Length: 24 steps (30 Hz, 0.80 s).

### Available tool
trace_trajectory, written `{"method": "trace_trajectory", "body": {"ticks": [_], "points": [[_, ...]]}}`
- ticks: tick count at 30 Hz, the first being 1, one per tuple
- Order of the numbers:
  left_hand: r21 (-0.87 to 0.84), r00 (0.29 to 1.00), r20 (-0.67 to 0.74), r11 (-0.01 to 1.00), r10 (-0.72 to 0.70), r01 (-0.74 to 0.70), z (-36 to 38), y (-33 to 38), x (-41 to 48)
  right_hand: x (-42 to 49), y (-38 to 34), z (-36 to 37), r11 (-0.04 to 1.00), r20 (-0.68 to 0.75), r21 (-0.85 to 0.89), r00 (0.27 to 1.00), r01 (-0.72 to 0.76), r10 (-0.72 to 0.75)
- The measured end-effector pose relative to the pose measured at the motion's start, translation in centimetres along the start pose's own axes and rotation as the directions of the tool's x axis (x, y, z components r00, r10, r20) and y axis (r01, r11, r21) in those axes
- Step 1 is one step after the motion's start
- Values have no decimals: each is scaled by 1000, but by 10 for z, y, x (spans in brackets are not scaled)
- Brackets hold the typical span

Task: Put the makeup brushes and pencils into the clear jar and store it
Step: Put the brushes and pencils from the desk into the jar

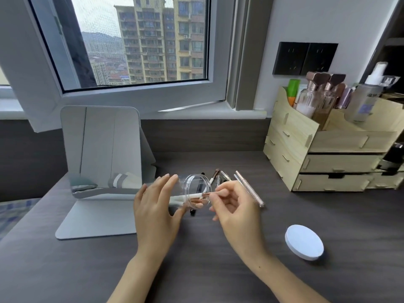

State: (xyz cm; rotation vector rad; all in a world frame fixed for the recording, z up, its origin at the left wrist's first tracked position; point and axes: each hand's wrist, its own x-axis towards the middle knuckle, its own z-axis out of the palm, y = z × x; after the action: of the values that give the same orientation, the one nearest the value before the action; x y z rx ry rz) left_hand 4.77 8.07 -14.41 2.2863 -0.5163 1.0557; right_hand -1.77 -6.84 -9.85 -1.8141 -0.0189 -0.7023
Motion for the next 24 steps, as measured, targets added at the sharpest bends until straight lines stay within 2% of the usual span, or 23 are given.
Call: {"method": "trace_trajectory", "body": {"ticks": [1, 2, 3, 4, 6, 8, 9, 11, 15, 18, 22, 24], "points": [[10, 1000, 2, 1000, 4, -4, 0, -1, -1, 0, 4, 1, 985, 37, -138, 994, 104, -99], [25, 1000, 5, 1000, 9, -9, 1, -1, -1, 1, 6, 0, 927, 108, -304, 974, 222, -198], [42, 1000, 6, 999, 13, -13, 1, -2, -2, 2, 10, -1, 843, 193, -430, 945, 323, -264], [55, 1000, 1, 998, 9, -9, 1, -3, -2, 4, 13, -2, 795, 258, -480, 926, 371, -276], [67, 999, -26, 998, -21, 22, 0, -5, 0, 12, 13, -5, 882, 250, -397, 955, 252, -161], [72, 997, -57, 996, -45, 49, -1, -5, 2, 29, 21, -4, 920, 93, -382, 994, 88, -57], [71, 996, -70, 996, -55, 60, -2, -6, 3, 41, 30, -1, 891, 27, -454, 1000, 24, -13], [66, 994, -81, 994, -79, 85, -2, -7, 3, 64, 41, 7, 790, 30, -609, 993, -75, 118], [52, 992, -82, 994, -94, 98, -1, -7, 3, 99, 52, 32, 556, 82, -824, 950, -105, 301], [36, 993, -77, 995, -87, 90, -1, -6, 3, 117, 57, 48, 417, 80, -903, 912, -104, 402], [2, 996, -70, 998, -60, 60, -3, -4, 4, 129, 59, 60, 372, 44, -910, 849, -183, 526], [-11, 997, -63, 999, -38, 37, -3, -2, 4, 131, 61, 61, 404, 45, -887, 829, -223, 557]]}}
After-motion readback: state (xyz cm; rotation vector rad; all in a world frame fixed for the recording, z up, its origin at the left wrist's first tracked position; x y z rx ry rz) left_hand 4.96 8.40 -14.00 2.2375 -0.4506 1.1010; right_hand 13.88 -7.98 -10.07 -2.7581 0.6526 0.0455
